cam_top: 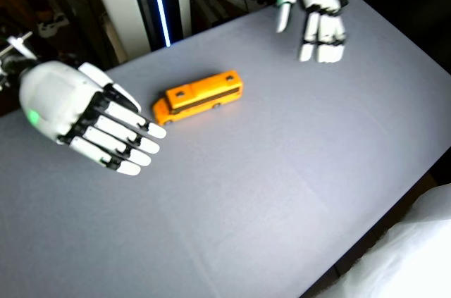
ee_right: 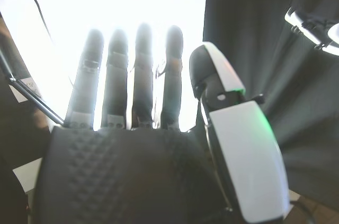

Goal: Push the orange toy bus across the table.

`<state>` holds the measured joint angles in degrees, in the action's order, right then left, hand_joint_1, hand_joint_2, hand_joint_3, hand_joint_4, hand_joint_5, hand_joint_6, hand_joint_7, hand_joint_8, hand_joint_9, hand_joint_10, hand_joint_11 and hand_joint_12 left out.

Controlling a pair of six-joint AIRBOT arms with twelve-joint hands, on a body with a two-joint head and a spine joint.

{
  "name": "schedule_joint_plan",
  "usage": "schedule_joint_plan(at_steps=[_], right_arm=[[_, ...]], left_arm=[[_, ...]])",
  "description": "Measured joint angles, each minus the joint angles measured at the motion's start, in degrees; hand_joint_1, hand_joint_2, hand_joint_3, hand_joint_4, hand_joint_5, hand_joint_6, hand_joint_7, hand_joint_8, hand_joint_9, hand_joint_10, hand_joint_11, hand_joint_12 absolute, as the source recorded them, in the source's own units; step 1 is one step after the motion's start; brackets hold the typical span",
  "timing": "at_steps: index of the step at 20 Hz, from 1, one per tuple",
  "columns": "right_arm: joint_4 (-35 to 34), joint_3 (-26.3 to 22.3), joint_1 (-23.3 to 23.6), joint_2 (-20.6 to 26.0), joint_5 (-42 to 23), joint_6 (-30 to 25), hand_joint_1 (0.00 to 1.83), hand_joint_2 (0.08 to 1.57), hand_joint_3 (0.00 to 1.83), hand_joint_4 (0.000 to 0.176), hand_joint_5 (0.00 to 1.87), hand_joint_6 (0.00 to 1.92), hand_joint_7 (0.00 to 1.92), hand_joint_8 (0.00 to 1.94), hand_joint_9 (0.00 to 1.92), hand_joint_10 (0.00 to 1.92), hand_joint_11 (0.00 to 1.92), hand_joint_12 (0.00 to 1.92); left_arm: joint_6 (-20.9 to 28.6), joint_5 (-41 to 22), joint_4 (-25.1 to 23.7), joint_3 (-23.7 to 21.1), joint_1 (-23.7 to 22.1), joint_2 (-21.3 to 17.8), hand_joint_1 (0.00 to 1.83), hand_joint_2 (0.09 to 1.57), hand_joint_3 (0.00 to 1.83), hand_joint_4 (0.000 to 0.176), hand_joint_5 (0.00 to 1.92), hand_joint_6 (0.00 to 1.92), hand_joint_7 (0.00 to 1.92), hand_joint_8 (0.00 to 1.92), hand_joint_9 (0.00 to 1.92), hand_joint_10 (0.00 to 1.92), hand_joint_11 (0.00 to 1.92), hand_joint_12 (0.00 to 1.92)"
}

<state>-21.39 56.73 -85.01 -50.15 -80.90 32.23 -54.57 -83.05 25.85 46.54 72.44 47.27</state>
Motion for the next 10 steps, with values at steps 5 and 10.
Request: schedule_joint_plan(at_steps=[5,10], right_arm=[[0.72,-0.76,0.04,0.66,-6.67,-0.39,0.77,1.4,0.0,0.0,0.67,0.0,0.6,0.01,0.48,0.01,0.2,0.51],[1.53,-0.7,2.56,0.9,-11.82,-0.44,0.92,1.4,0.0,0.0,0.56,0.0,0.58,0.0,0.54,0.0,0.35,0.43]], left_arm=[[0.46,-7.96,0.35,-0.02,-0.02,0.0,0.19,1.41,0.01,0.0,0.28,0.0,0.33,0.0,0.41,0.0,0.0,0.67],[0.85,-9.09,-0.09,0.22,-0.85,-0.04,0.3,1.36,0.0,0.0,0.31,0.0,0.36,0.0,0.43,0.0,0.1,0.54]])
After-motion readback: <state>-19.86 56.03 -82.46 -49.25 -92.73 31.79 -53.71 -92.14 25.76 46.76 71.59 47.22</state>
